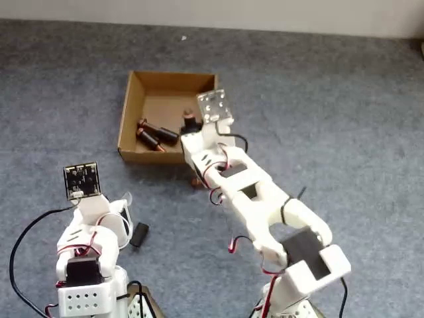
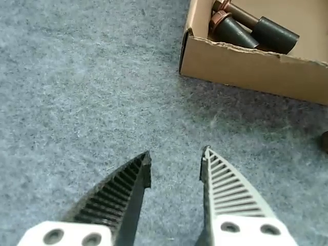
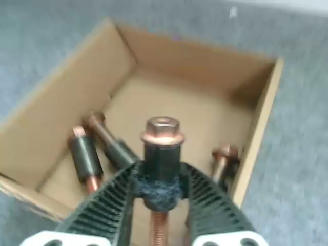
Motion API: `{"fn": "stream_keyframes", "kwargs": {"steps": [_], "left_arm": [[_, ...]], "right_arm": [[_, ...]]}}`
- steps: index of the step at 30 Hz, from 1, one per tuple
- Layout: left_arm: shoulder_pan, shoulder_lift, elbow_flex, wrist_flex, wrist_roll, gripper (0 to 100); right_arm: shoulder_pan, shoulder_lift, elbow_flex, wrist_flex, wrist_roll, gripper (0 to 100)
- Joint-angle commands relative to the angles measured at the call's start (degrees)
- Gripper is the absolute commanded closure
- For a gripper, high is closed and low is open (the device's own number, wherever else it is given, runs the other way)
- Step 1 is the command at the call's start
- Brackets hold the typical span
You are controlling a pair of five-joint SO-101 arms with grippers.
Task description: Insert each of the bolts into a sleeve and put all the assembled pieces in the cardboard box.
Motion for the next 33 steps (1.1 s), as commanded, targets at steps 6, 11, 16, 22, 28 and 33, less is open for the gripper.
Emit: {"fn": "stream_keyframes", "kwargs": {"steps": [6,11,16,22,28,33], "left_arm": [[-0.92,-0.40,-0.40,-0.97,-3.08,82],[-4.62,-0.40,-1.27,-1.41,-2.90,82],[-11.30,-0.40,-1.63,-4.57,-1.05,82],[-18.68,-0.40,-1.45,-8.53,3.60,82],[-20.53,-0.40,-1.36,-9.32,4.04,82],[-20.53,-0.40,-1.63,-9.32,4.04,82]], "right_arm": [[0.48,-7.78,-3.47,5.67,0.09,80.8],[-1.01,-23.87,-0.75,20.09,0.09,81.3],[-8.66,-36.44,5.67,36.09,-0.35,81.5],[-20.35,-39.34,10.86,41.54,-16.26,81.5],[-28.70,-31.96,10.68,41.54,-29.36,81.5],[-32.31,-22.64,4.88,41.54,-37.71,81.5]]}}
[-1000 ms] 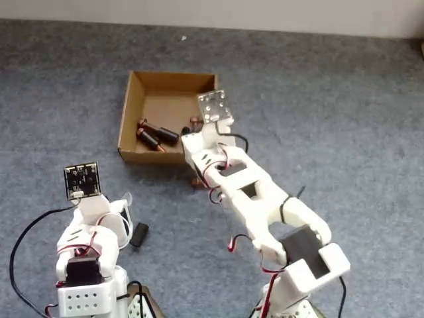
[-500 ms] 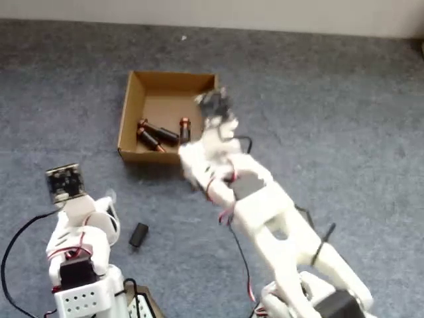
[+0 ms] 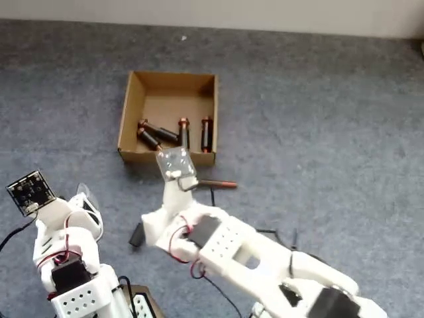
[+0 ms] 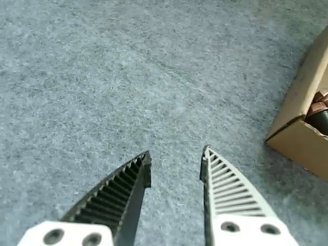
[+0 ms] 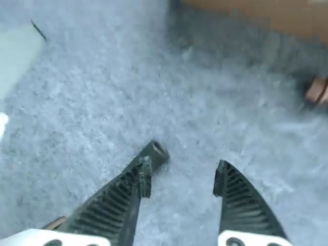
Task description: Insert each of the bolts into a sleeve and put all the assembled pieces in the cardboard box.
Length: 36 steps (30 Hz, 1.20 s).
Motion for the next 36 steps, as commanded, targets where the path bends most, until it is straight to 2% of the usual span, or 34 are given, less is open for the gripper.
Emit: {"fn": "stream_keyframes", "kwargs": {"steps": [1,4,12,17,25,27,32,36], "left_arm": [[-0.66,-0.40,-1.71,-1.32,0.70,82],[-0.66,-0.40,-1.71,-1.58,0.70,82],[-3.47,-0.40,-1.27,-3.78,0.79,85],[-3.47,-0.40,-1.19,-4.04,0.70,86],[-3.56,-0.40,1.54,-8.44,0.44,86],[-3.56,-0.40,1.63,-8.70,0.44,86],[-3.56,-0.40,1.54,-8.70,0.44,86],[-3.56,-0.40,1.54,-8.70,0.44,86]], "right_arm": [[-2.68,5.05,-5.85,0.22,-6.15,81.5],[-3.47,9.71,-9.36,0.22,-8.53,81.5],[-4.18,17.19,-15.08,0.22,-8.53,81.5],[-8.31,20.53,-15.08,0.04,-8.70,81.5],[-7.43,27.47,-18.42,0.22,-8.53,81.7],[-5.85,29.05,-18.51,0.22,-8.18,84.6],[-2.07,29.93,-18.51,0.31,-4.13,99.6],[-1.54,28.00,-18.07,3.30,-1.76,99.3]]}}
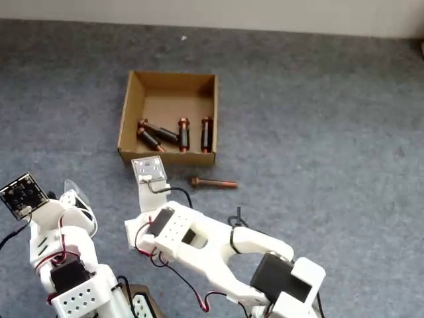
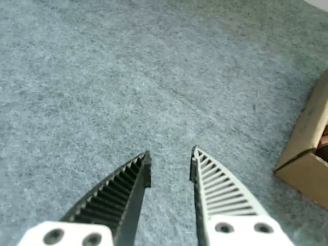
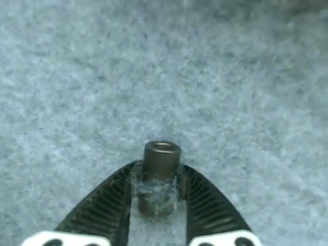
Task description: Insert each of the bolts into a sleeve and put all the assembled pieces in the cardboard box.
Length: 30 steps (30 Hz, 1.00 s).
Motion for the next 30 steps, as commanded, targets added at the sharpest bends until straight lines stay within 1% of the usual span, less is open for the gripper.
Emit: {"fn": "stream_keyframes", "kwargs": {"steps": [1,6,10,13,16,18,20,25,30], "left_arm": [[-0.57,-0.40,-0.40,-1.14,0.18,86],[-0.48,-0.40,-0.40,-1.14,0.18,86],[-0.04,-0.40,-0.40,-1.14,0.18,86],[1.80,-0.40,-0.40,-1.05,0.18,86],[5.58,-0.40,-0.66,-1.05,0.00,86],[8.22,-0.04,-1.45,-1.05,-2.11,86],[12.26,0.22,-2.68,-0.18,-4.13,86],[25.54,0.22,-9.10,9.23,-4.75,86],[33.36,0.31,-11.82,9.76,-4.75,86]], "right_arm": [[1.19,-1.27,-1.27,2.59,2.99,99.3],[3.56,-10.51,-1.01,6.64,8.09,99.3],[8.48,-21.58,3.03,8.84,13.27,99.3],[12.79,-30.90,7.78,8.84,16.53,99.3],[17.80,-40.04,13.14,8.84,18.37,99.3],[21.05,-45.23,16.75,8.84,18.46,99.3],[25.36,-50.07,20.18,8.84,18.46,99.3],[39.16,-58.68,26.15,8.66,18.46,99.3],[51.82,-61.85,28.62,6.81,18.20,99.3]]}}
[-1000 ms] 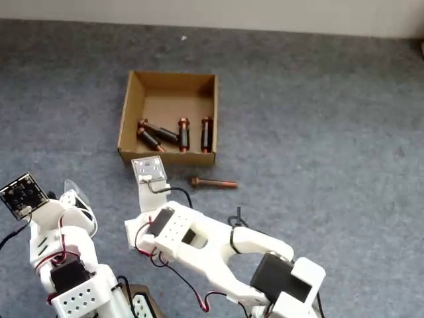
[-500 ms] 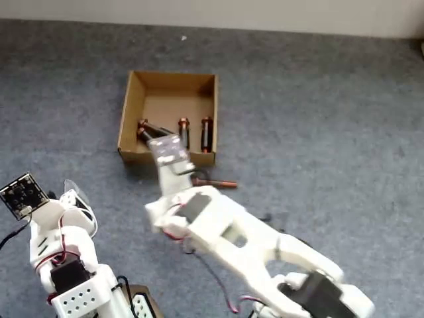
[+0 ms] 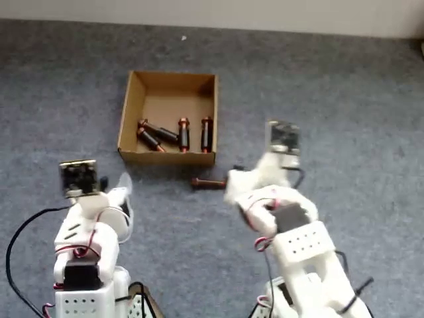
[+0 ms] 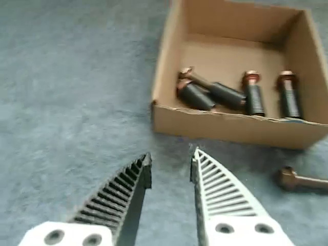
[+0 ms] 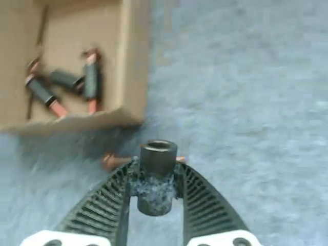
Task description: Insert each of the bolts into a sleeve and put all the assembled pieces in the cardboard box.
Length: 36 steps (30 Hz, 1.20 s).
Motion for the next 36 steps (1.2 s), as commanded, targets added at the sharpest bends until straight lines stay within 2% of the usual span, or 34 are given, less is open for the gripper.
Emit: {"fn": "stream_keyframes", "kwargs": {"steps": [1,5,10,12,19,22,24,27,30,32,36], "left_arm": [[7.34,0.22,-4.35,0.62,-0.62,86],[14.02,1.19,-4.88,0.53,-0.62,86],[20.70,13.05,-11.91,0.26,-0.35,86],[22.37,20.62,-17.19,0.35,-0.09,86],[28.70,46.99,-32.75,0.26,10.81,86],[31.08,58.15,-38.64,-0.88,11.87,93],[31.60,65.36,-41.71,-4.66,11.96,100],[31.34,74.33,-44.35,-9.58,11.96,98],[31.87,81.36,-47.52,-10.81,12.04,99],[32.66,84.70,-49.54,-10.81,16.18,99],[33.63,88.66,-52.26,-10.73,38.59,99]], "right_arm": [[9.71,-2.86,1.19,-3.65,0.44,99.3],[17.01,-2.86,7.60,-14.90,0.35,99.3],[19.12,-2.86,14.73,-24.22,0.35,99.3],[19.38,-2.86,15.78,-25.63,0.35,99.3],[21.14,-2.86,16.40,-28.18,0.26,99.3],[21.14,-2.86,16.40,-28.18,0.26,99.3],[21.14,-2.86,16.40,-28.18,0.26,99.3],[21.41,-2.86,16.40,-28.18,0.26,99.3],[22.20,-2.86,16.13,-28.18,0.26,99.3],[22.37,-2.86,16.04,-28.18,0.26,99.3],[22.37,-2.95,15.96,-28.18,0.26,99.3]]}}
